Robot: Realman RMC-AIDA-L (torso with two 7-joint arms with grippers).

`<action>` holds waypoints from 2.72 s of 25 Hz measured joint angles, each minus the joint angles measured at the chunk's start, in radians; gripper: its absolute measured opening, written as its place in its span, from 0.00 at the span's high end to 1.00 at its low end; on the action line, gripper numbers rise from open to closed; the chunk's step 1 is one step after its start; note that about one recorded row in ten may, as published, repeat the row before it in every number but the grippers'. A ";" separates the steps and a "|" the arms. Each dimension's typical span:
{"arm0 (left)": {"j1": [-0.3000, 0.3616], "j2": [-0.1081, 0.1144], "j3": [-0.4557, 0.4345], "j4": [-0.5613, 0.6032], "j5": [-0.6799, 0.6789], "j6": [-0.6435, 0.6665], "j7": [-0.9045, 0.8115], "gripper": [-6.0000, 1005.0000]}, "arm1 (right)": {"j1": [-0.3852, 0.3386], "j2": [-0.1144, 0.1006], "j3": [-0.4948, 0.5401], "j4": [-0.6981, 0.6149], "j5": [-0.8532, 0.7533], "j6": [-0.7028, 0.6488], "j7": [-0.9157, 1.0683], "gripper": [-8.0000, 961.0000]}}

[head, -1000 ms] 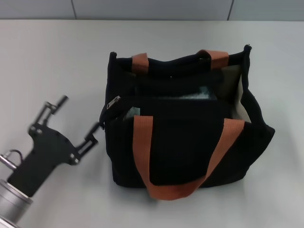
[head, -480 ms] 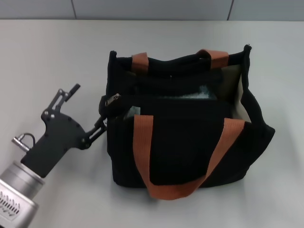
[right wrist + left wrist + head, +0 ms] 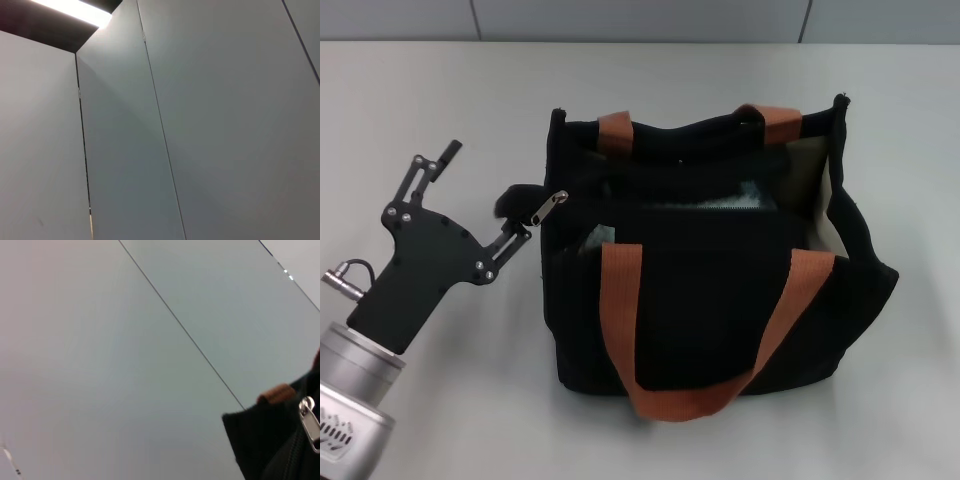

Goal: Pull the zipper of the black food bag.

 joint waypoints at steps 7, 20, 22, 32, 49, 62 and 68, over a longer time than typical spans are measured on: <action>0.014 0.000 -0.017 -0.006 0.002 0.049 0.002 0.22 | -0.001 0.000 0.003 0.000 0.001 0.000 0.000 0.23; 0.022 -0.001 -0.018 -0.026 0.002 0.094 0.117 0.22 | -0.005 -0.001 0.003 -0.003 0.001 -0.006 0.001 0.23; 0.025 -0.002 -0.018 -0.031 0.005 0.102 0.153 0.22 | -0.003 -0.002 0.002 -0.007 0.001 -0.008 0.008 0.23; 0.023 -0.001 -0.012 -0.045 0.014 0.182 0.363 0.41 | 0.030 -0.004 -0.017 -0.073 -0.006 -0.047 0.088 0.24; -0.013 -0.001 -0.015 -0.045 0.048 0.192 0.480 0.98 | 0.205 -0.121 -0.529 -0.582 -0.089 -0.157 0.601 0.23; -0.026 -0.002 -0.012 -0.056 0.048 0.194 0.478 0.97 | 0.290 -0.221 -0.857 -0.602 -0.224 -0.190 0.661 0.23; -0.030 -0.001 -0.008 -0.057 0.048 0.196 0.479 0.97 | 0.333 -0.235 -0.934 -0.604 -0.195 -0.192 0.704 0.24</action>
